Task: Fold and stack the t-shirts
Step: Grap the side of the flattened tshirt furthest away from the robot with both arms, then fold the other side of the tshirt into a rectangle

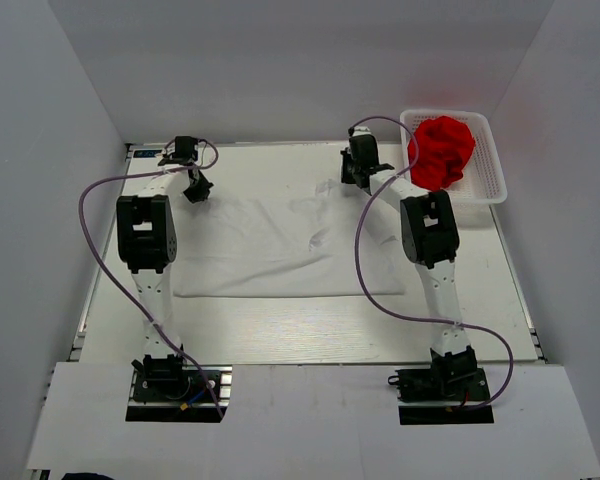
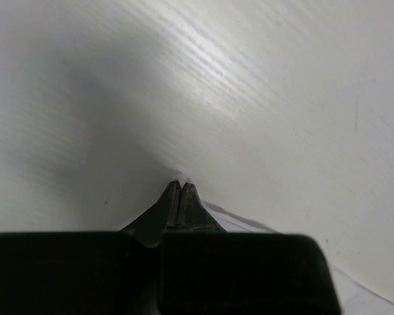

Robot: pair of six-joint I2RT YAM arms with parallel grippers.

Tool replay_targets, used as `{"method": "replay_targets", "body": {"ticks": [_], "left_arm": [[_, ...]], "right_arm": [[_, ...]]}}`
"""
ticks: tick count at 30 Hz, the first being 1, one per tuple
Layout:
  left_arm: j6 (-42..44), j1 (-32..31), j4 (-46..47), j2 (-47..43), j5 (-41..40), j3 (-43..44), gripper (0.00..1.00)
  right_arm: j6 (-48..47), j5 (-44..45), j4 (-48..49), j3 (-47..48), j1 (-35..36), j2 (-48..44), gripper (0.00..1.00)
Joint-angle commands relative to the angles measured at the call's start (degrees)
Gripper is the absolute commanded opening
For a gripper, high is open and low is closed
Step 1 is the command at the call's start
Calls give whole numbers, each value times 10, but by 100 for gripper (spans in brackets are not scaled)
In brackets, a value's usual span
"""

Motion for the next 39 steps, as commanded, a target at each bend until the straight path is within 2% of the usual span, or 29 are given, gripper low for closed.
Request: {"method": "replay_targets", "body": {"ticks": [1, 7, 10, 13, 16, 19, 25, 29, 32, 39], "left_arm": [[7, 0, 8, -62, 15, -43, 0], [13, -14, 51, -173, -3, -138, 0], [6, -14, 73, -222, 2, -205, 0], [-1, -14, 89, -284, 2, -267, 0], [-17, -14, 94, -340, -20, -331, 0], [-30, -14, 103, -390, -31, -372, 0], [-47, -14, 108, -428, -100, -430, 0], [-41, -14, 96, -433, -119, -430, 0], [-41, -14, 90, -433, -144, -430, 0], [-11, -14, 106, -428, -149, -409, 0]], "right_arm": [[-21, -10, 58, -52, 3, -84, 0], [-13, -19, 120, -214, 6, -208, 0], [-5, -23, 151, -350, 10, -283, 0], [9, -22, 159, -404, 17, -358, 0], [27, -23, 173, -532, 26, -452, 0], [32, -18, 167, -598, 39, -514, 0], [40, 6, 135, -686, 62, -608, 0], [52, 24, 109, -754, 73, -681, 0], [65, 36, 94, -786, 75, -702, 0], [57, 44, 84, -776, 77, -718, 0]]}}
